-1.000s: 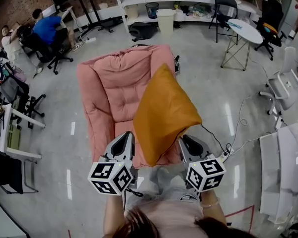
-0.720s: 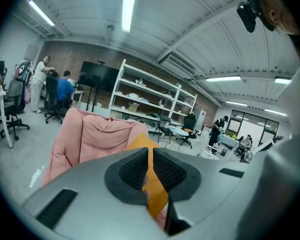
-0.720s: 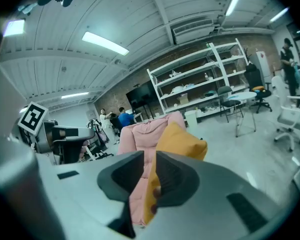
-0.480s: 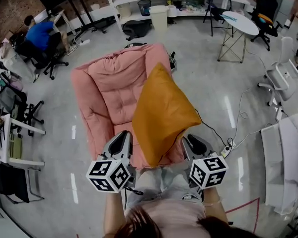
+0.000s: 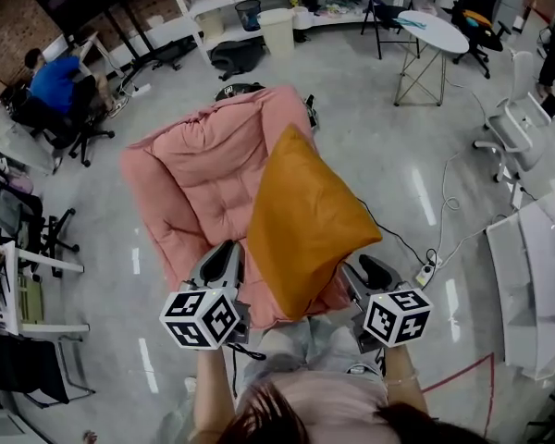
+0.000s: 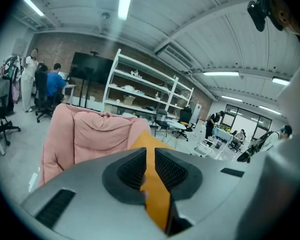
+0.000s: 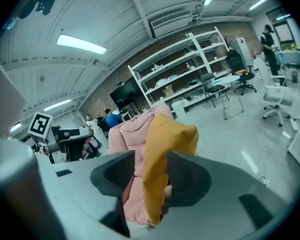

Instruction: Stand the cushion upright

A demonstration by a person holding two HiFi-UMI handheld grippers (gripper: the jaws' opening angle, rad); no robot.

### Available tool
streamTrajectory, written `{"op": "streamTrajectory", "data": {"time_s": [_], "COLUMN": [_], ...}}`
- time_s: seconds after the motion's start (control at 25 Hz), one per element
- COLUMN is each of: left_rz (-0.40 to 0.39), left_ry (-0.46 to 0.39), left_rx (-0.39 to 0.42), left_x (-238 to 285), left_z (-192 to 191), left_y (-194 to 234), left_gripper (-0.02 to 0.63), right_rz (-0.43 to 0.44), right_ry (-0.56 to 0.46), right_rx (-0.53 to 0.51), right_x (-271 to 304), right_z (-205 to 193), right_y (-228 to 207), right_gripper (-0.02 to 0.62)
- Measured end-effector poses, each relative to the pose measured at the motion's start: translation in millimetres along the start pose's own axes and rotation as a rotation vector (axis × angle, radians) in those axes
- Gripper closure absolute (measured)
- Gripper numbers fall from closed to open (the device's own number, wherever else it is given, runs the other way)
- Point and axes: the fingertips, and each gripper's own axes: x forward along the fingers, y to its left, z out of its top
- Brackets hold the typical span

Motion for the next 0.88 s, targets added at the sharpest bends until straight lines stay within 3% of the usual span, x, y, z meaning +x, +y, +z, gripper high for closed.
{"op": "streamTrajectory", "data": {"time_s": [0.88], "left_rz": [-0.200], "left_ry": [0.120], "left_rx": [0.044], "left_x": [93], "left_z": [21], "left_y": [46], "left_gripper": [0.502], "right_rz": [-0.131], "right_ry": [-0.008], "right_rx": [0.211], "right_x": [47], "right_z": [-1], "right_y": [-18], "right_gripper": [0.311]}}
